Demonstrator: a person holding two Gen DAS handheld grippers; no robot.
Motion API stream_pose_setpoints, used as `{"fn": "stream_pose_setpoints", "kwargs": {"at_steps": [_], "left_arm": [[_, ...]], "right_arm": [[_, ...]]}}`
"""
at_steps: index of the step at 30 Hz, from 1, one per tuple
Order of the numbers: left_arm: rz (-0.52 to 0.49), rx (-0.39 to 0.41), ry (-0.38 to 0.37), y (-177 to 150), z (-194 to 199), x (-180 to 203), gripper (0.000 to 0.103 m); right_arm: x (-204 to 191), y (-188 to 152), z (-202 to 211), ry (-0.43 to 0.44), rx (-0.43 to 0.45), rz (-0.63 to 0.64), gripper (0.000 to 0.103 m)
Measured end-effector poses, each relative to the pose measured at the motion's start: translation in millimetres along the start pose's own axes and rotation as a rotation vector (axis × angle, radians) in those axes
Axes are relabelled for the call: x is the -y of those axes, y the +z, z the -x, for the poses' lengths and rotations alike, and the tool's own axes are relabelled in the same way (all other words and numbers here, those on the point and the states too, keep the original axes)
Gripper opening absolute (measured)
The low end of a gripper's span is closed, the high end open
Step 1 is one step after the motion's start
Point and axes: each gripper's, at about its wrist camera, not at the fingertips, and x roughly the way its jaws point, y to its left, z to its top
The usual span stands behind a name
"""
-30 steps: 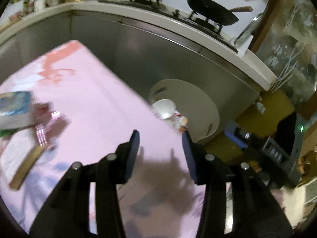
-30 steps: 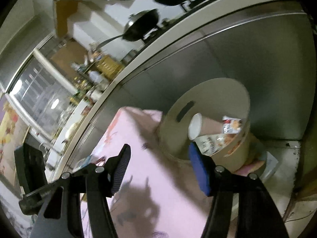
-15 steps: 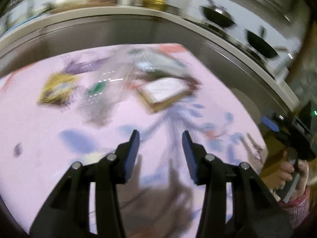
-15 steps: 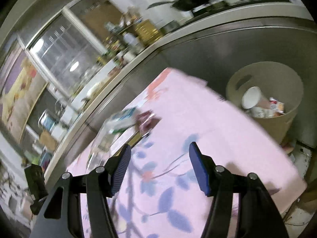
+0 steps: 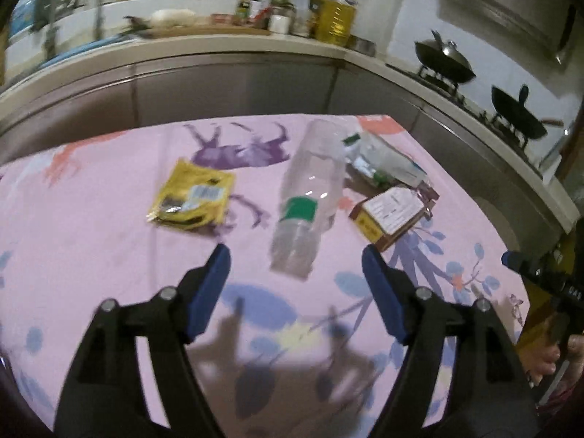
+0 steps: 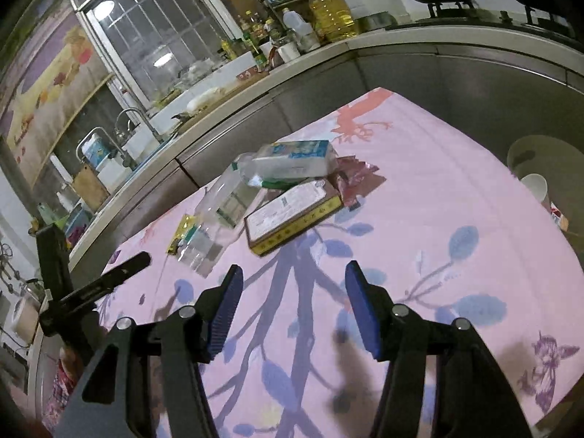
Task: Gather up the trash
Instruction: 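Grasp the clear plastic bottle with the left tool while the right tool grasps the blue sponge package, then carry bottle and sponge package over the beige bin and open both tools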
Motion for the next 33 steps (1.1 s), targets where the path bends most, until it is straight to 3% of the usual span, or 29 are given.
{"fn": "stream_pose_setpoints", "kwargs": {"at_steps": [4, 7, 10, 12, 15, 16, 17, 20, 23, 33], "left_arm": [[-0.061, -0.055, 0.002, 17.5, -45.9, 12.3, 0.072], [-0.093, -0.081, 0.029, 25.0, -69.6, 14.4, 0.072], [-0.088, -0.097, 0.029, 28.8, -81.2, 10.9, 0.072], [-0.082, -0.121, 0.030, 28.9, -88.8, 9.1, 0.072], [-0.083, -0.153, 0.031, 26.7, -95.1, 8.3, 0.049], [-0.085, -0.164, 0.024, 26.6, -96.4, 8.3, 0.041], [-0.087, -0.167, 0.010, 26.3, -95.5, 8.5, 0.039], [-0.086, -0.156, 0.014, 22.8, -84.6, 7.3, 0.039], [-0.051, -0.155, -0.004, 13.2, -67.3, 1.9, 0.039], [0.051, -0.130, 0.063, -53.3, 8.2, -13.1, 0.039]], "right_arm": [[12.8, 33.0, -20.9, 0.027, 0.000, -0.052, 0.055], [23.6, 77.8, -46.2, 0.073, -0.005, -0.089, 0.055], [24.1, 130.7, -87.3, 0.070, -0.032, -0.037, 0.055], [27.4, 161.4, -128.8, 0.066, -0.107, 0.001, 0.055], [39.2, 179.1, -177.1, 0.101, -0.235, -0.018, 0.055], [41.4, 178.9, -189.2, 0.120, -0.281, -0.027, 0.055], [42.5, 176.6, -194.5, 0.141, -0.307, -0.031, 0.055], [36.7, 159.7, -191.9, 0.255, -0.349, -0.023, 0.055], [20.1, 136.8, -174.7, 0.310, -0.361, 0.025, 0.055], [-57.1, 33.5, -119.3, 0.359, -0.371, 0.223, 0.055]]}}
